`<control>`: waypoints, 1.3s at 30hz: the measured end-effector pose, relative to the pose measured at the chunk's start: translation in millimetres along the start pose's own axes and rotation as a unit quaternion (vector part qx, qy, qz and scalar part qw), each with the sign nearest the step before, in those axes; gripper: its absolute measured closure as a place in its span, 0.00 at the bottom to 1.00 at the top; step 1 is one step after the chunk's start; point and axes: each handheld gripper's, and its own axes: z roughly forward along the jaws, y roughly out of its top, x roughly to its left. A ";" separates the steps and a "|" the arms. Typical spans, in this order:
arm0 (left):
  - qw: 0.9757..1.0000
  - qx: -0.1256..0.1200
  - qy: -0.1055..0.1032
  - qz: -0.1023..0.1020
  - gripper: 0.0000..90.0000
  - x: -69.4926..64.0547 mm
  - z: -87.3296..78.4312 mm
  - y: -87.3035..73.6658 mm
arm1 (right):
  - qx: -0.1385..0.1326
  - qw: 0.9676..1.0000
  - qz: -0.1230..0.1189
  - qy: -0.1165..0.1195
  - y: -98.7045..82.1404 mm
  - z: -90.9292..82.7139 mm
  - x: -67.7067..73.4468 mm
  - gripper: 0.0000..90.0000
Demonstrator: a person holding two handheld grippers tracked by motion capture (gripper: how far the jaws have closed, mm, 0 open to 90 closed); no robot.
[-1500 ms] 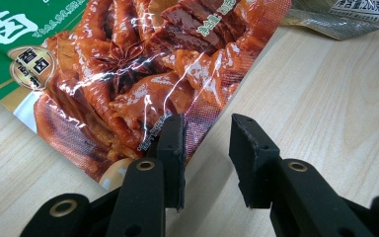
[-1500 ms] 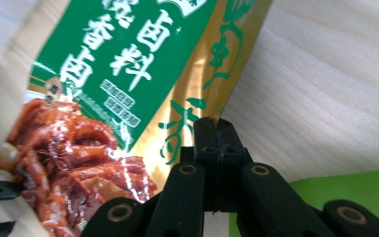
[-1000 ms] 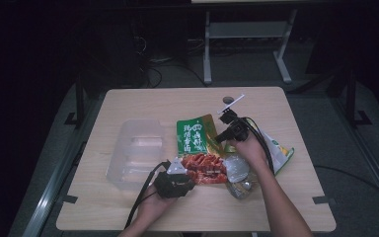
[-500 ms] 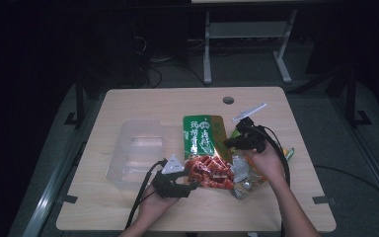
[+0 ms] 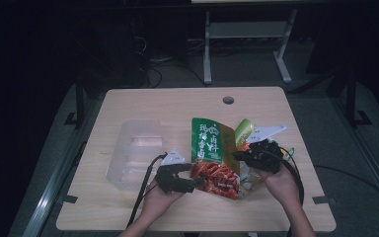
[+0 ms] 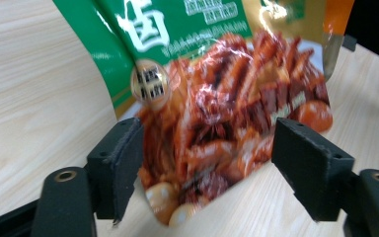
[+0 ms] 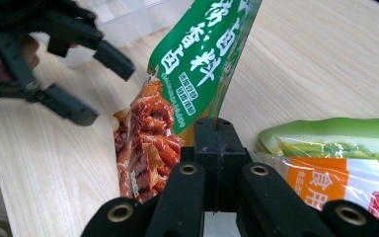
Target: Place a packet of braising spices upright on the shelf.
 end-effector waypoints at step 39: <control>0.999 0.007 -0.042 -0.024 0.98 12.8 23.6 9.9 | -0.031 0.997 0.052 0.049 -37.7 -0.5 -35.1 0.99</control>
